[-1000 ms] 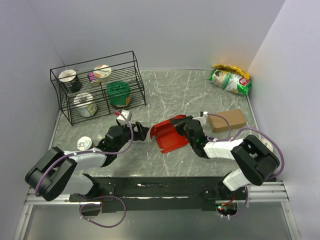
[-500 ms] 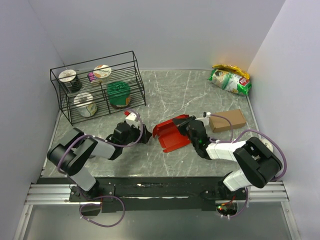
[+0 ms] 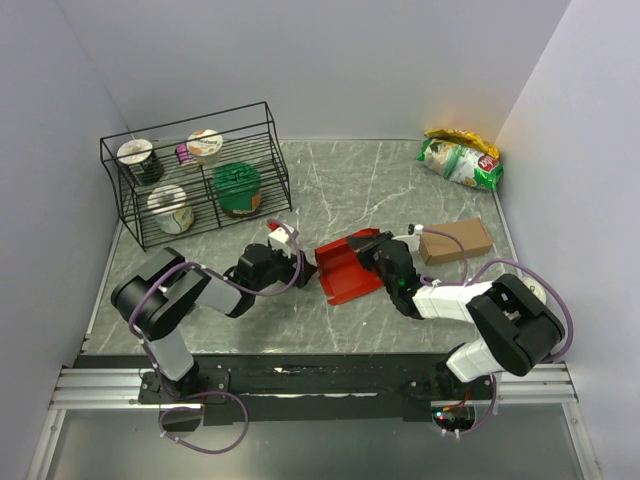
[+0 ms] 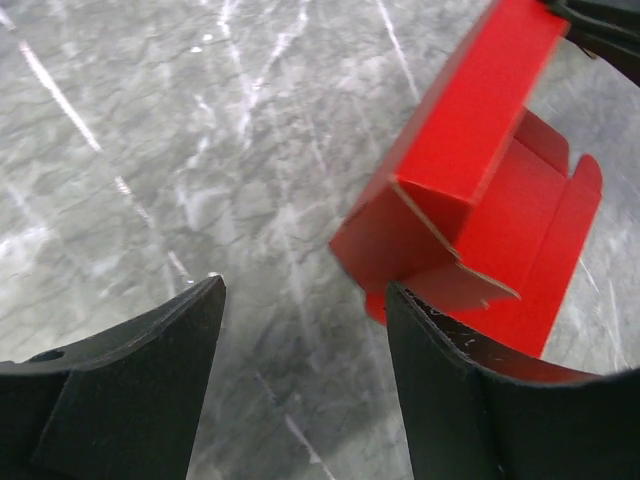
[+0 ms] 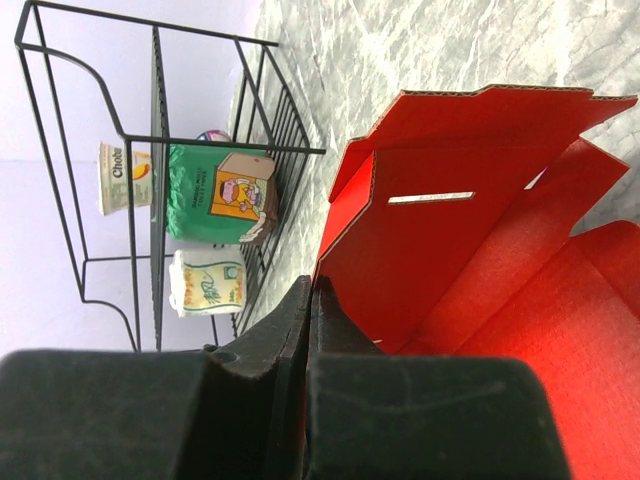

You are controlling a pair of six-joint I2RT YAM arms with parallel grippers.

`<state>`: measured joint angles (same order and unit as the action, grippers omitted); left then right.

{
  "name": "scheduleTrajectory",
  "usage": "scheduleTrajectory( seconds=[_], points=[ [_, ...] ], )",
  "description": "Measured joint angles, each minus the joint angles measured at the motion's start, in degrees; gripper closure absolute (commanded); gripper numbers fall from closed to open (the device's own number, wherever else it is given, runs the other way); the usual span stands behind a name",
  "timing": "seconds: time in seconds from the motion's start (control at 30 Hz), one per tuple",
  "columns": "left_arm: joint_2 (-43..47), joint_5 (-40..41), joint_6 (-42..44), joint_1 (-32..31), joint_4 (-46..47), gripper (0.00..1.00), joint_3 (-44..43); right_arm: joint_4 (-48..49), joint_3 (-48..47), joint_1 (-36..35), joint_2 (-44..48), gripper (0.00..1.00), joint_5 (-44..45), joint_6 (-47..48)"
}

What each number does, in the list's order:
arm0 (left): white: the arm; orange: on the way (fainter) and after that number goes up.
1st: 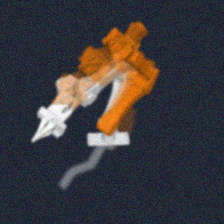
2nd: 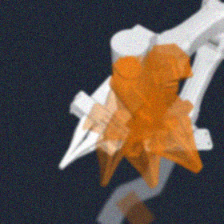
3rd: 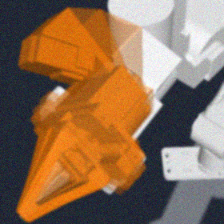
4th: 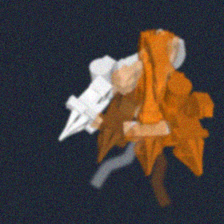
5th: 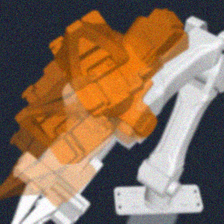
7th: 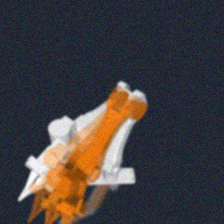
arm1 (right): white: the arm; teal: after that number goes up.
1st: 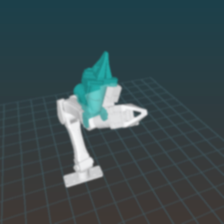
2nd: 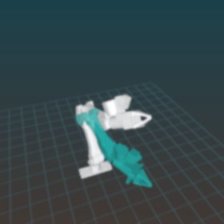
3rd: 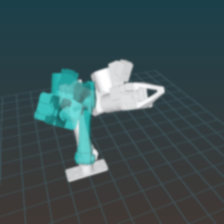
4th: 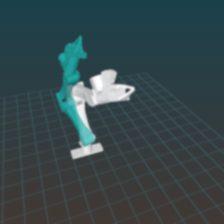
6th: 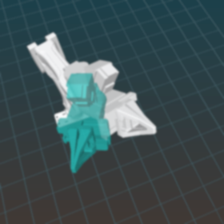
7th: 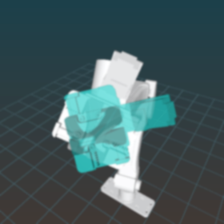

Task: Fold the paper box
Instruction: Fold the paper box at the center of the board.

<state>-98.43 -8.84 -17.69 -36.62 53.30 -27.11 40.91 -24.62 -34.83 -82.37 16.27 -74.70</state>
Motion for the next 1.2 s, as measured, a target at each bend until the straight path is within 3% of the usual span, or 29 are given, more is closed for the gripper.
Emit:
scheduleTrajectory(
  seconds=[0.27,0.5,1.2],
  points=[
    [-0.09,-0.24,1.79,-2.62,2.32,0.3,-0.02,-0.02,0.0,0.11,0.0,1.0,-0.04,-0.24],
    [-1.18,1.07,2.25,-3.61,4.57,0.37,-0.04,0.04,0.0,0.13,-0.31,1.0,-0.28,-0.39],
    [-7.41,8.68,3.72,-6.36,13.64,0.35,-1.6,3.39,2.29,0.39,-1.07,1.0,0.72,-0.42]
  ],
)
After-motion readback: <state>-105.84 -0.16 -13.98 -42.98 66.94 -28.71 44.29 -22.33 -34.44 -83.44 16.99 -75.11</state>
